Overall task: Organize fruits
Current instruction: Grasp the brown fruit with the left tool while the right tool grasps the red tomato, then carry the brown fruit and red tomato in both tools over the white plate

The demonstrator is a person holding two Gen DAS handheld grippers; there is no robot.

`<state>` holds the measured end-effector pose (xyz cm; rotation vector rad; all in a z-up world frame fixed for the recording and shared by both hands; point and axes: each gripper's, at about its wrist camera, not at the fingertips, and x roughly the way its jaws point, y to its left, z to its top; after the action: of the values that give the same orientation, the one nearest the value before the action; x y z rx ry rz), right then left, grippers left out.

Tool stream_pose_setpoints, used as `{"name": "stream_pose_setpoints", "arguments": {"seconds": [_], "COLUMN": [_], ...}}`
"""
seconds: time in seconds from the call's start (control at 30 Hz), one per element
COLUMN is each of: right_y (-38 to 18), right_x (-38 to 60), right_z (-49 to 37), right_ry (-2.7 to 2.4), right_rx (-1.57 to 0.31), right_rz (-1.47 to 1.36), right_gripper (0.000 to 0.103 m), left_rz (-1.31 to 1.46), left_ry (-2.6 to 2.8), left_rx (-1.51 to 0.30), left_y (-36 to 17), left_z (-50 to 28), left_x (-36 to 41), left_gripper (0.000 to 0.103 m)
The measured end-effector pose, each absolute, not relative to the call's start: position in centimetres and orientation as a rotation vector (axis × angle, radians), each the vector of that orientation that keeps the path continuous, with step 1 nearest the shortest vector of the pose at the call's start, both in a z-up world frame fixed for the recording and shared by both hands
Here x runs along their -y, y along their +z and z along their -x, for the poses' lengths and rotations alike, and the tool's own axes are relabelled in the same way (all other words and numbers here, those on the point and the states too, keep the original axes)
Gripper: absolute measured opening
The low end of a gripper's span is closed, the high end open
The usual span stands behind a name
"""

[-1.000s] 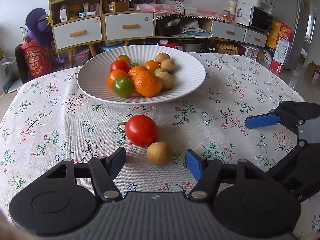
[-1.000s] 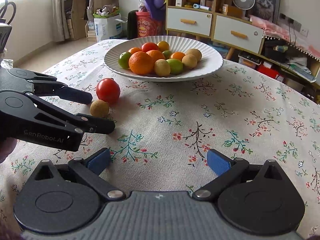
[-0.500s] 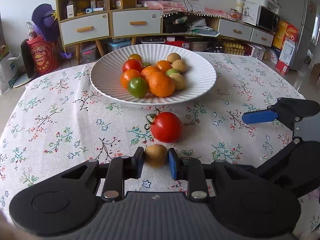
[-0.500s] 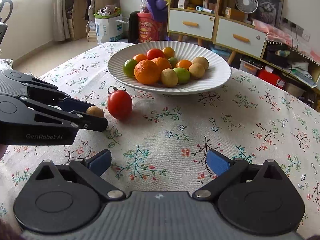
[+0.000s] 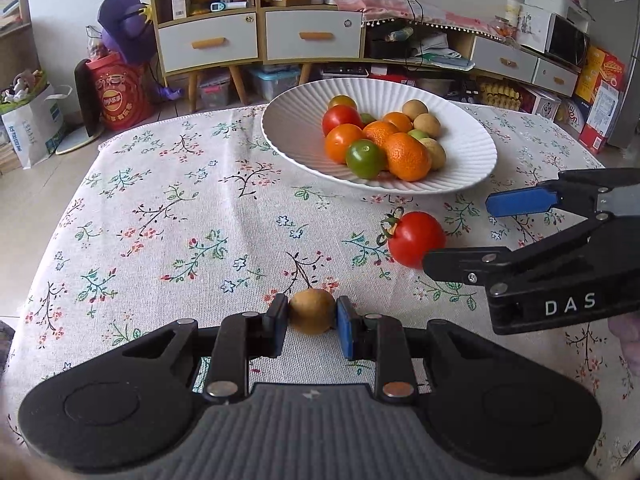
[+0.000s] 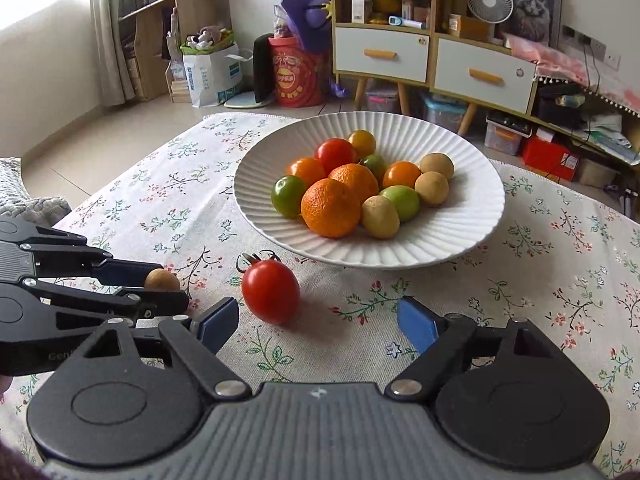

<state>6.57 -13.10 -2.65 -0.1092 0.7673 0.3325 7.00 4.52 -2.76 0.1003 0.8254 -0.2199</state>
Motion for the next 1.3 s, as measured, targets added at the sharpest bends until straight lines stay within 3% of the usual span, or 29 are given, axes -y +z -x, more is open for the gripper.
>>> {"name": "stream_pose_setpoints", "arguments": {"seconds": [0.43, 0.77, 1.3], "right_y": [-2.8, -3.1, -2.4], "right_x": [11.8, 11.4, 12.5], "right_z": [-6.9, -7.1, -6.1], "right_ry": [0.328, 0.361, 0.378], "right_rx": [-0.789, -0.795, -0.815], "right_rz": [0.140, 0.130, 0.110], "right_gripper": [0.059, 0.032, 0.031], "left_rz": [-0.090, -0.093, -0.085], "left_ry": [-0.230, -0.233, -0.244], "left_rx": [-0.842, -0.844, -0.841], "left_y": [-2.6, -2.7, -2.5], "left_z": [-6.7, -6.8, -6.7], "left_x": [-5.2, -5.2, -5.3], "left_gripper": [0.017, 0.017, 0.017]}}
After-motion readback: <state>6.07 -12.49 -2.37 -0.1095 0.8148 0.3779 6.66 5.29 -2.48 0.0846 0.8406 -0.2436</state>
